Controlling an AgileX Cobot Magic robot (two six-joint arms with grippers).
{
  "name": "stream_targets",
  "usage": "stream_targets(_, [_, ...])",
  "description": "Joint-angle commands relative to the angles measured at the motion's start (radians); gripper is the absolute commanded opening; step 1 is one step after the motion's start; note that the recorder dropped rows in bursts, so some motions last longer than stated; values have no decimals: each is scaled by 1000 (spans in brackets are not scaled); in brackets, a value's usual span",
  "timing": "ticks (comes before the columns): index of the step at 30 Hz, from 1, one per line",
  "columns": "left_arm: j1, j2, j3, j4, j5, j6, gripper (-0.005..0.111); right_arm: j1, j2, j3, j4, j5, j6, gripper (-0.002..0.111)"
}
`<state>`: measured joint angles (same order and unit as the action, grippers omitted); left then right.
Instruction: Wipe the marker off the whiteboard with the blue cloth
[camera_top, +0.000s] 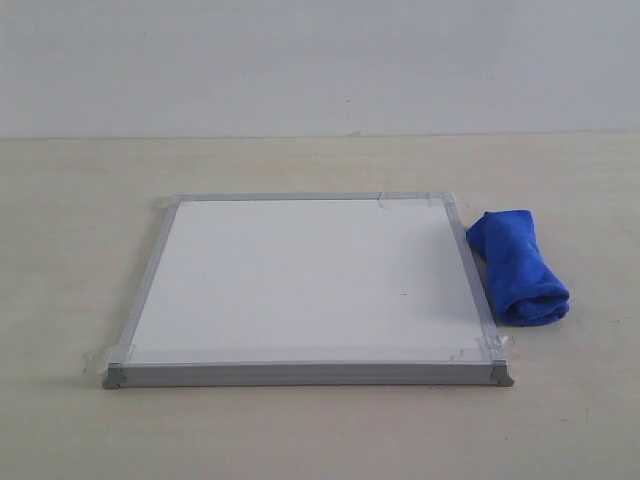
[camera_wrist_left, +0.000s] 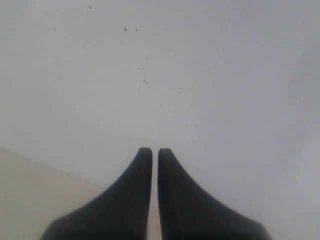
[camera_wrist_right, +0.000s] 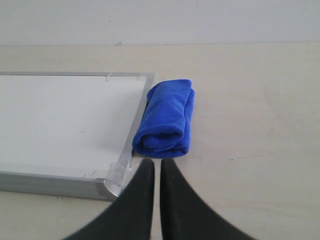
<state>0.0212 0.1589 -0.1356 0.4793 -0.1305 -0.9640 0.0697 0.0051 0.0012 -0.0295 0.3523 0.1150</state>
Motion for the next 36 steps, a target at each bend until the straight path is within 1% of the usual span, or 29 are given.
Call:
stream_targets(1, [27, -105, 44, 0, -17, -24, 4, -1, -5, -1, -6, -8, -2, 1])
stream_targets(4, [27, -159, 64, 0, -19, -24, 4, -1, -5, -1, -6, -8, -2, 1])
stream_targets(11, [27, -159, 92, 0, -27, -49, 4, -1, -5, -1, -6, -10, -2, 1])
stream_targets(20, [27, -159, 100, 0, -37, -74, 4, -1, -5, -1, -6, -10, -2, 1])
stream_targets(21, [27, -159, 105, -5, -42, -76, 4, -1, -5, -1, -6, -10, -2, 1])
stream_targets(23, [27, -159, 122, -64, -42, -50, 4, -1, -5, -1, -6, -10, -2, 1])
stream_targets(24, [27, -159, 130, -106, -42, -5, 4, -1, -5, -1, -6, -10, -2, 1])
stream_targets(26, [27, -159, 136, -245, -42, 172, 4, -1, -5, -1, -6, -10, -2, 1])
stream_targets(27, [27, -159, 136, -360, 12, 344, 4, -1, -5, -1, -6, -10, -2, 1])
stream_targets(28, [27, -159, 136, -389, 41, 413, 4, -1, -5, -1, -6, -10, -2, 1])
stream_targets(29, [27, -159, 136, -408, 86, 526, 4, -1, -5, -1, -6, -10, -2, 1])
stream_targets(30, [27, -159, 136, -408, 107, 567, 4, -1, -5, -1, -6, -10, -2, 1])
stream_targets(31, [27, -159, 136, -408, 166, 655, 4, -1, -5, -1, -6, -10, -2, 1])
stream_targets(32, [27, -159, 136, -410, 195, 688, 4, -1, -5, -1, -6, -10, -2, 1])
stream_targets(33, [27, -159, 136, -413, 279, 770, 4, -1, -5, -1, -6, -10, -2, 1])
stream_targets(35, [27, -159, 136, -416, 373, 842, 4, -1, -5, -1, -6, -10, -2, 1])
stream_targets(36, [27, -159, 136, -416, 391, 846, 4, -1, -5, -1, -6, -12, -2, 1])
